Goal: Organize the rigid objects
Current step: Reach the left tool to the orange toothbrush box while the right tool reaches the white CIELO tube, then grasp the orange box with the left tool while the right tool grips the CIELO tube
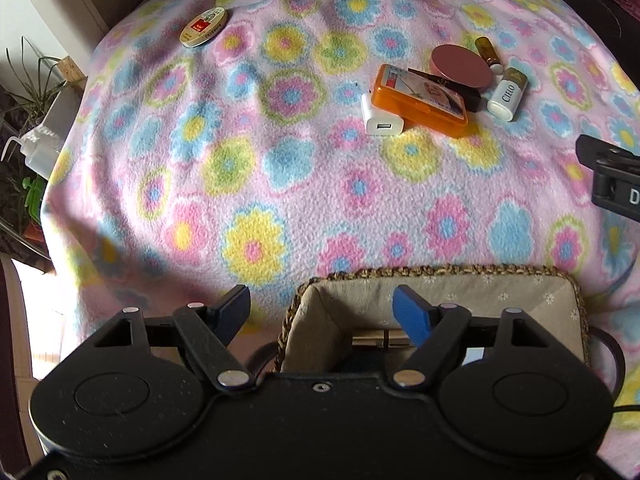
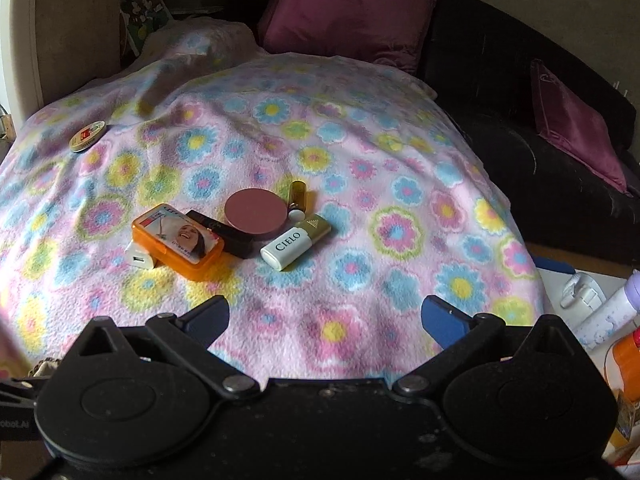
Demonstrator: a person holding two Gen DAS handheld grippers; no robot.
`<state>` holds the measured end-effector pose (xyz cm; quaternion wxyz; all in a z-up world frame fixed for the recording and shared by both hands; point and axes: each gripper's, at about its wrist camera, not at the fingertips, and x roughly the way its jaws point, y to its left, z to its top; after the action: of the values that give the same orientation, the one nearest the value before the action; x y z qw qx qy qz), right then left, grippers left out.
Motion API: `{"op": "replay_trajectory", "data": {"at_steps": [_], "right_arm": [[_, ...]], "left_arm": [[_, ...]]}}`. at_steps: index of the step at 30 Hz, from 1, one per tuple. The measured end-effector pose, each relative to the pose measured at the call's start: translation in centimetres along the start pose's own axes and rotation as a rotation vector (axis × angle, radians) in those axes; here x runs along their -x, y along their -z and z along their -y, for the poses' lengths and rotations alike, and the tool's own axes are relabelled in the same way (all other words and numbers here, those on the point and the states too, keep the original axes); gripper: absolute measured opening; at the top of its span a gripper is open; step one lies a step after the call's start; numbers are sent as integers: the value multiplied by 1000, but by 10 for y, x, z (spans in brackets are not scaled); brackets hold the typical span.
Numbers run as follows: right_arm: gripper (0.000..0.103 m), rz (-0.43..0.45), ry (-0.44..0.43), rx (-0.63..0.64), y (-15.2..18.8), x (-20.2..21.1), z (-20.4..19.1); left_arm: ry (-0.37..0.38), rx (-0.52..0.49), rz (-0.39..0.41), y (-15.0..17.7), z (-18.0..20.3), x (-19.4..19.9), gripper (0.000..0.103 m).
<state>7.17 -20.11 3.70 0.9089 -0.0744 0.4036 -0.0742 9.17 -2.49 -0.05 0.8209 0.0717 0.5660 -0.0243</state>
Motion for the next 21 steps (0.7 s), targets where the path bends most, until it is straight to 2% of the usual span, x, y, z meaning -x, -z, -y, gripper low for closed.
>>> {"op": "replay_trajectory", "data": {"at_steps": [5, 11, 13, 15, 17, 21], "right_arm": [[102, -85, -63, 33, -24, -58, 1], [102, -127, -60, -79, -27, -106, 9], [102, -160, -107, -119, -25, -115, 13], [102, -155, -140, -140, -26, -117, 16], [102, -147, -118, -130, -27, -118, 15], [102, -170, -92, -148, -26, -126, 18]], "left_arm": [[-6, 8, -5, -23, 1, -18, 75], [-20, 8, -6, -56, 3, -43, 75], [-8, -2, 6, -68, 6, -49, 76], [-2, -25, 10, -79, 11, -57, 76], [8, -47, 25, -88, 16, -60, 76], [16, -26, 114, -103, 19, -55, 76]]}}
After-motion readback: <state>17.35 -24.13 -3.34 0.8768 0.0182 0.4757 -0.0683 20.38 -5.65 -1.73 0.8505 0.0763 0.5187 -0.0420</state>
